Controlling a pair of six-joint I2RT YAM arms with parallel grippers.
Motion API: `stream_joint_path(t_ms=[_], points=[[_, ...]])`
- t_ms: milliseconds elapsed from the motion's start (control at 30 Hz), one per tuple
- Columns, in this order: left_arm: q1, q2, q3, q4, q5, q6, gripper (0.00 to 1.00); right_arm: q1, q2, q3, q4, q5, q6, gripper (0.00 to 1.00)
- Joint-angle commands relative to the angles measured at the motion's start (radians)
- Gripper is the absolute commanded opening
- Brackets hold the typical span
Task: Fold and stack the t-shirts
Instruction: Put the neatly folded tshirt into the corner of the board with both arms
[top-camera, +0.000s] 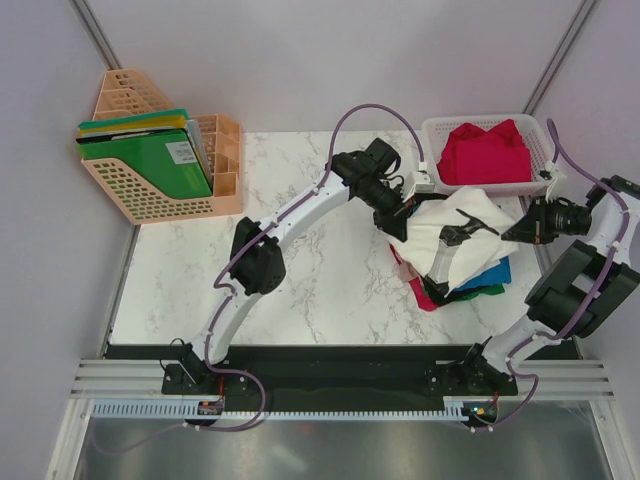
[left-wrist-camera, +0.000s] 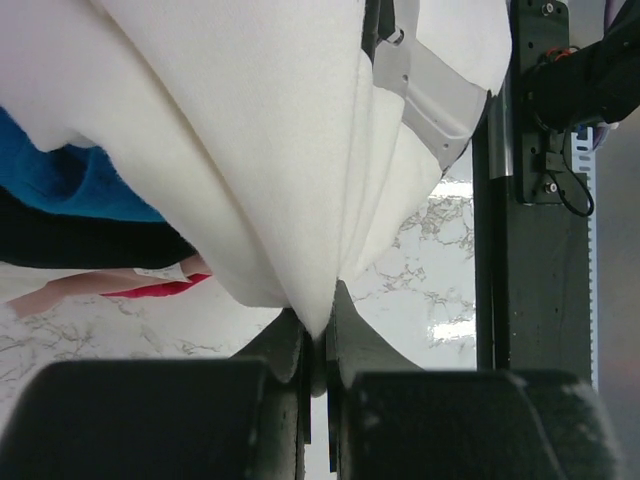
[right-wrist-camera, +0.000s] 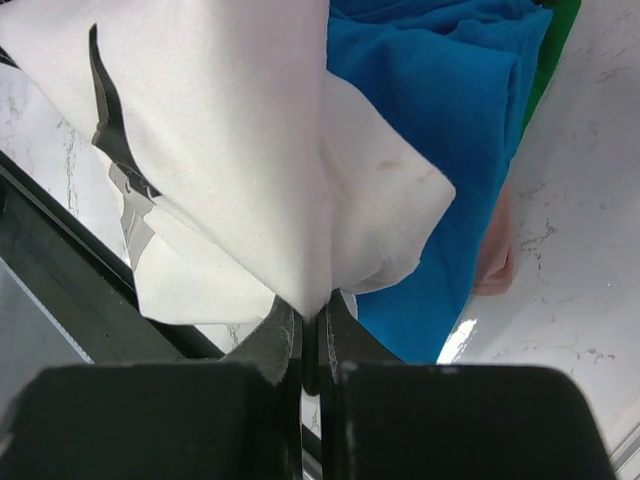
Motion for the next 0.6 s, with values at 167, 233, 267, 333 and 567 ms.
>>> stream_joint_path(t_ms=[167,233,267,333,567], points=[[0.031,0.03,0.134,0.054,-0.027,-0.032,0.02,-0.005,0.082,0.058,0.057,-0.085,0.004,0.0],[0.031,0.035,0.143,0.068,-0.025,-0.04,0.02,0.001,0.107,0.054,0.072,-0.088,0.014,0.0],[0.031,0.039,0.141,0.073,-0.022,-0.043,0.02,0.003,0.113,0.051,0.104,-0.085,0.038,0.0],[0.029,0.055,0.141,0.075,-0.024,-0.052,0.03,0.004,0.134,0.043,0.13,-0.083,0.054,0.02],[0.026,0.072,0.117,0.075,-0.047,-0.044,0.07,0.006,0.164,0.009,0.213,-0.039,0.095,0.34]])
